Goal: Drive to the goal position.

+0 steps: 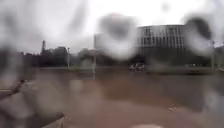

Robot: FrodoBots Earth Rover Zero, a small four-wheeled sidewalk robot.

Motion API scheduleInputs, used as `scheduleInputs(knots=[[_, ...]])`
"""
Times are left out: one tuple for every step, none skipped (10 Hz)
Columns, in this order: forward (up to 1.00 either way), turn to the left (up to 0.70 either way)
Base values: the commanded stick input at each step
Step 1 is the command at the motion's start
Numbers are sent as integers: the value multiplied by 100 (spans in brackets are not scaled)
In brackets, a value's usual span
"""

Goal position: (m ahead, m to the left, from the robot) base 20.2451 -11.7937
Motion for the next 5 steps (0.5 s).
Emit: scheduleInputs(knots=[[100,3],[100,3],[100,2],[100,3],[100,3]])
